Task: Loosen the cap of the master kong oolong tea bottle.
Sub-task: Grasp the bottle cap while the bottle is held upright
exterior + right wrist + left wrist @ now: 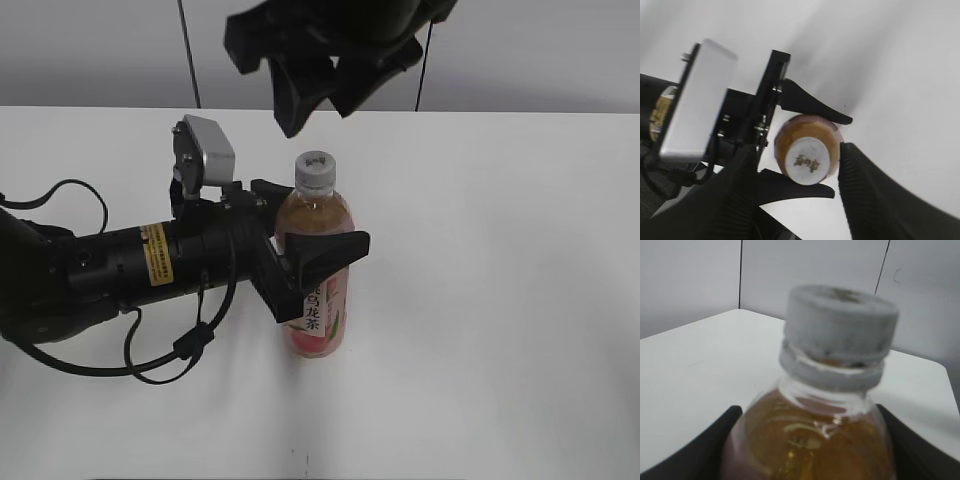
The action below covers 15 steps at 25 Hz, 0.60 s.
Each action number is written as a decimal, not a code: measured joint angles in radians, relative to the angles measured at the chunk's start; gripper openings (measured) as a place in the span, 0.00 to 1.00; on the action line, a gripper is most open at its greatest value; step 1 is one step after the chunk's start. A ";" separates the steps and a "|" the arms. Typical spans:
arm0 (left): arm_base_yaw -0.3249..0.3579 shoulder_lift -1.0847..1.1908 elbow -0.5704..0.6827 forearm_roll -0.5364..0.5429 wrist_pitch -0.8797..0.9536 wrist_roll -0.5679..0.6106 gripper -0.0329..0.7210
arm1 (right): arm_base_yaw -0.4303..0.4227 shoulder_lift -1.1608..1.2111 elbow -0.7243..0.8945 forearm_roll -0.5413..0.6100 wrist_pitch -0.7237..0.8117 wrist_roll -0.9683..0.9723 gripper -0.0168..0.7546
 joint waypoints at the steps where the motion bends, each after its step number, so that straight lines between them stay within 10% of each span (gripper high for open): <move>1: 0.000 0.000 0.000 0.000 0.000 0.000 0.65 | -0.008 -0.003 0.015 0.000 0.000 -0.001 0.54; 15: 0.000 0.000 0.000 0.027 -0.010 0.001 0.65 | -0.049 -0.025 0.053 0.084 0.002 -0.072 0.54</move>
